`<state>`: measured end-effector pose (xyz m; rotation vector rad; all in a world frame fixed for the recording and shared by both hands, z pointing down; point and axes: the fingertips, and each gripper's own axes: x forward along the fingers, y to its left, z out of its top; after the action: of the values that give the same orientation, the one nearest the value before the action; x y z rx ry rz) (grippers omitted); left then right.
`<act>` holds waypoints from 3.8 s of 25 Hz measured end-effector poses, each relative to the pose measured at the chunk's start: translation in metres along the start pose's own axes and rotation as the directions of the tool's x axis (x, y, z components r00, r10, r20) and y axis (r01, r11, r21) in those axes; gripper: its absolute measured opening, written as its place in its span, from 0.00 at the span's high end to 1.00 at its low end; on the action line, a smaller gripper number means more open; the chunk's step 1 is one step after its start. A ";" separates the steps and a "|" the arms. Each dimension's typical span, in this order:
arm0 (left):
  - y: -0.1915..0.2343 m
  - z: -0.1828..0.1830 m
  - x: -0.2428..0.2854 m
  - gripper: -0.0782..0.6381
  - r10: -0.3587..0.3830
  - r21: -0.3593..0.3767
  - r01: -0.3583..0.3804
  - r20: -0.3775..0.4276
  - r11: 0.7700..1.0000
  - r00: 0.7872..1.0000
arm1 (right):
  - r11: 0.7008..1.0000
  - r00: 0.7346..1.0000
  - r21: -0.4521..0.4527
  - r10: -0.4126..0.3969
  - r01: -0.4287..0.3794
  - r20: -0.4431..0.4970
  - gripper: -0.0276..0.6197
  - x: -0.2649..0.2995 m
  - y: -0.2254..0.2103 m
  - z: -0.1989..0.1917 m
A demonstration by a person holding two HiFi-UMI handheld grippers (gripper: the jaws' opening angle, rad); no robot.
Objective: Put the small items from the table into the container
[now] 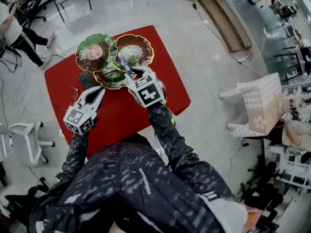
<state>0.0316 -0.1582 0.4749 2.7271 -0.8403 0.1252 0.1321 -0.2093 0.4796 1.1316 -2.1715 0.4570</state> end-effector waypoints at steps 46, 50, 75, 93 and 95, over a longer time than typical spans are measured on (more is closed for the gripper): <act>-0.014 -0.002 -0.014 0.86 -0.040 -0.013 0.040 0.007 0.999 0.999 | 0.983 0.990 -0.125 -0.142 0.138 -0.018 0.79 0.034 -0.035 0.015; -0.015 -0.001 -0.017 0.86 -0.035 -0.003 0.035 0.001 0.999 0.999 | 0.984 0.991 -0.123 -0.131 0.129 -0.006 0.81 0.026 -0.020 0.013; -0.073 -0.015 -0.117 0.86 -0.151 -0.031 0.151 -0.001 0.988 0.989 | 0.987 0.987 -0.066 -0.151 0.148 -0.052 0.88 -0.043 0.102 -0.058; -0.069 -0.044 -0.119 0.86 -0.073 -0.085 0.070 -0.029 0.994 0.997 | 0.990 0.986 -0.107 -0.109 0.096 -0.129 0.88 -0.038 0.078 -0.119; -0.066 -0.044 -0.107 0.86 -0.046 -0.092 0.043 -0.031 0.995 0.998 | 0.991 0.985 -0.114 -0.085 0.068 -0.151 0.88 -0.036 0.065 -0.128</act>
<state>-0.0191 -0.0355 0.4833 2.6490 -0.7567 0.1197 0.1421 -0.0787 0.5484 1.0791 -1.9866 0.3762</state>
